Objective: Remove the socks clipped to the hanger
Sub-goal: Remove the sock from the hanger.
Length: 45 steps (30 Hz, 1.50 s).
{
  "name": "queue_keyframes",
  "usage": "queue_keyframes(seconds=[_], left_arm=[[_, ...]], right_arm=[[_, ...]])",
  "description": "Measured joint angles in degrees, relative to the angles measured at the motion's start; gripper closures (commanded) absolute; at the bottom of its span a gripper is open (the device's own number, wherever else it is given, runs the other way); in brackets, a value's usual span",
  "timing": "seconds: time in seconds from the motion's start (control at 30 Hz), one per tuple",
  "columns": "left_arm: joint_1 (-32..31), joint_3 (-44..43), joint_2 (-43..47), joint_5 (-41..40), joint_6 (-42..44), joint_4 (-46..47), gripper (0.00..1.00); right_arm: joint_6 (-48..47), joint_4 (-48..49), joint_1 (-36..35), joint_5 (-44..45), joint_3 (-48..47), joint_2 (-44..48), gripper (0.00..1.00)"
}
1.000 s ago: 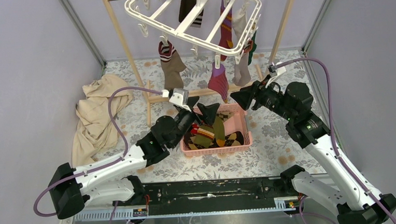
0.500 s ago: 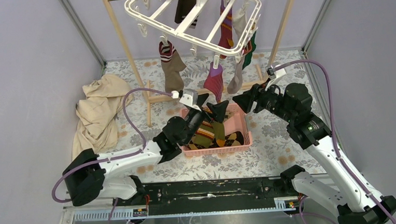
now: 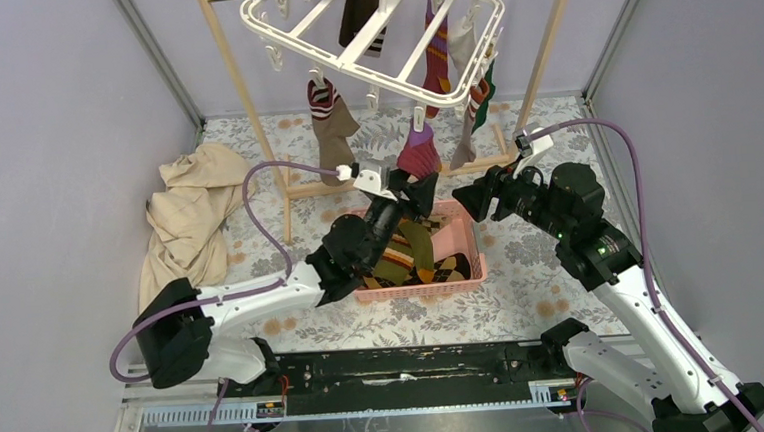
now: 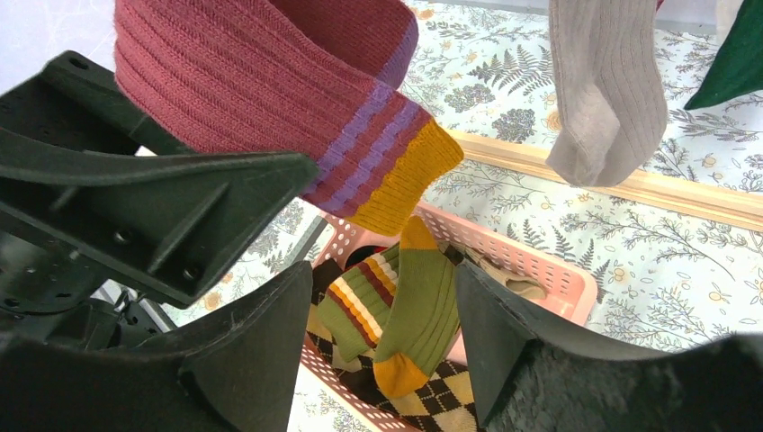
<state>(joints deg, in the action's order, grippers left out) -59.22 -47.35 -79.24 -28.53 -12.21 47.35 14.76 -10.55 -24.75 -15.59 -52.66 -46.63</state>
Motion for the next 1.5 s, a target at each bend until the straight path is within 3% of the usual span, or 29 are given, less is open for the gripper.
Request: queue_keyframes(seconds=[0.27, 0.47, 0.63, 0.87, 1.5], left_arm=[[0.0, -0.9, 4.0, 2.3, 0.3, -4.4, 0.69], [2.1, -5.7, 6.1, 10.5, -2.1, -14.1, 0.90], [6.1, -10.0, 7.2, 19.0, -4.3, -22.8, 0.93], [8.0, -14.5, 8.6, 23.8, -5.1, -35.3, 0.92], [8.5, -19.4, 11.5, 26.0, -5.0, -51.6, 0.93]], right_arm=[[0.2, 0.1, 0.0, -0.3, 0.0, 0.0, 0.33], [2.3, 1.3, 0.0, -2.4, -0.3, 0.0, 0.33], [4.7, 3.8, 0.0, -4.9, -1.4, -0.1, 0.33], [8.0, 6.5, 0.0, -7.0, -4.2, -1.5, 0.32], [19.3, 22.8, 0.0, -6.4, -10.8, -9.4, 0.31]])
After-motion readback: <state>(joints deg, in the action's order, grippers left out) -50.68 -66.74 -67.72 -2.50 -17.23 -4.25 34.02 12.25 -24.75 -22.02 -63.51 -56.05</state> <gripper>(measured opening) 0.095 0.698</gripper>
